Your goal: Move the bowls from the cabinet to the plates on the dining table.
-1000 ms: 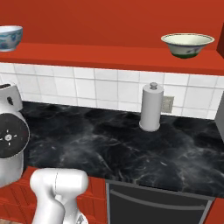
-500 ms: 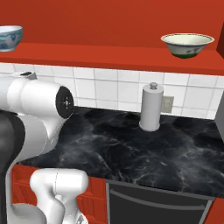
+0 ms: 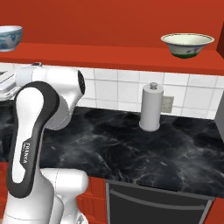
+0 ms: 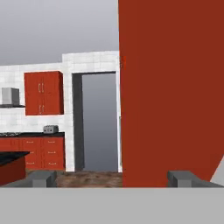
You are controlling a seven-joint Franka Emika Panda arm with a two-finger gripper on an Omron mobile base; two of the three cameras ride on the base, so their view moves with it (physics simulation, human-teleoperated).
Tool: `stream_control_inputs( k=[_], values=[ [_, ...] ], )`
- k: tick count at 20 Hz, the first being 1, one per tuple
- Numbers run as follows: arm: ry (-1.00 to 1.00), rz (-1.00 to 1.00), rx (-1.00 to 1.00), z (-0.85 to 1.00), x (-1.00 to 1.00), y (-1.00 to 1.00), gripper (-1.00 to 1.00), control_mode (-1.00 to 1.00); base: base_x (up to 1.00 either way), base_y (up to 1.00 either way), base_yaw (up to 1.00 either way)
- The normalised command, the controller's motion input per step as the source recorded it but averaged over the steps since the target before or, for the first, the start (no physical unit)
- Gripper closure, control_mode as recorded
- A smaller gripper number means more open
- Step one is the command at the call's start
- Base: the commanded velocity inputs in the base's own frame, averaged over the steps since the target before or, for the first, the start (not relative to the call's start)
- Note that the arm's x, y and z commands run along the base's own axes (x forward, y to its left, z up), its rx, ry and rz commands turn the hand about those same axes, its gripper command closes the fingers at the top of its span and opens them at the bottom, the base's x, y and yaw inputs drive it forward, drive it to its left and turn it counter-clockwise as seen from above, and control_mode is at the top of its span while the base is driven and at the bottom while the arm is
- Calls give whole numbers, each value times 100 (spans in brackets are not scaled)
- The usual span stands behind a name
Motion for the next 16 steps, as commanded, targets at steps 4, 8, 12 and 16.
stream_control_inputs(
  k=[4, 8, 12, 16],
  values=[
    [4, 18, 0, 0, 44, 19, -100, -100, 0, 0, 0],
    [5, 16, 0, 0, 37, 28, -100, -100, 0, 0, 0],
    [3, 14, 0, 0, 26, 38, -100, -100, 0, 0, 0],
    [5, 14, 0, 0, 14, 47, -100, -100, 0, 0, 0]
  ],
)
